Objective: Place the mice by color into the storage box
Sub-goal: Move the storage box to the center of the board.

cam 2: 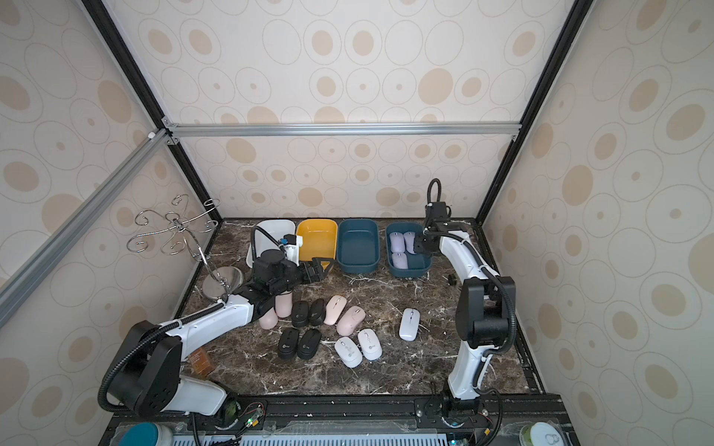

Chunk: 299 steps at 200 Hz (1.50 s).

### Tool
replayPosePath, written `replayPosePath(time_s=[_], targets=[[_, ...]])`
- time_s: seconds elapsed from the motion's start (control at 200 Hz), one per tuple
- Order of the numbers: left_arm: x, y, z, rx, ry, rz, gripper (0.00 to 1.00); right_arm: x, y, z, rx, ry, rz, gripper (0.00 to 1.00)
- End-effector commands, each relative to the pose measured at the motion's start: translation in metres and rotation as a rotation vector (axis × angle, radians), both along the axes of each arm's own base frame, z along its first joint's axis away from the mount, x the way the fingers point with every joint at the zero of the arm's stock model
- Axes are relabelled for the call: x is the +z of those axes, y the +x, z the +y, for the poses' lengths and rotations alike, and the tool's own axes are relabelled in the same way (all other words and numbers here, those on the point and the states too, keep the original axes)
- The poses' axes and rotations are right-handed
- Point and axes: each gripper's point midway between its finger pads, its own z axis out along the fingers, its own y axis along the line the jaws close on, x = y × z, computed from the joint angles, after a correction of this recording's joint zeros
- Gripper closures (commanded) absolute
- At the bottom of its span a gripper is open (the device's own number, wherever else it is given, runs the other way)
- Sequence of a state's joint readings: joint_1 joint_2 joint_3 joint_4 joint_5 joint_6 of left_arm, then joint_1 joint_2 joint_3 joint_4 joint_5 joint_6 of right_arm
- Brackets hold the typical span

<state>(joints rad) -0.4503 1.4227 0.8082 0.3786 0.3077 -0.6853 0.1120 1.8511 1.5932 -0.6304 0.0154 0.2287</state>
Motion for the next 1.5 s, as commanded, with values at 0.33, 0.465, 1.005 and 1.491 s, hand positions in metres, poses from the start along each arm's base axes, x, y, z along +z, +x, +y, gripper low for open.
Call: replayPosePath(time_s=[0.33, 0.465, 1.005, 1.491], targets=[[0.037, 0.021, 0.063, 0.216, -0.05, -0.089, 0.0, -0.035, 0.014, 0.124, 0.101, 0.005, 0.058, 0.73], [0.039, 0.021, 0.059, 0.189, -0.075, -0.084, 0.0, -0.049, 0.02, 0.128, 0.11, -0.018, 0.091, 0.71], [0.034, 0.021, 0.053, 0.157, -0.093, -0.064, 0.0, -0.083, 0.041, 0.131, 0.095, -0.065, 0.149, 0.79], [0.037, 0.02, 0.049, 0.132, -0.125, -0.065, 0.0, -0.072, 0.004, 0.121, 0.033, -0.08, 0.094, 1.0]])
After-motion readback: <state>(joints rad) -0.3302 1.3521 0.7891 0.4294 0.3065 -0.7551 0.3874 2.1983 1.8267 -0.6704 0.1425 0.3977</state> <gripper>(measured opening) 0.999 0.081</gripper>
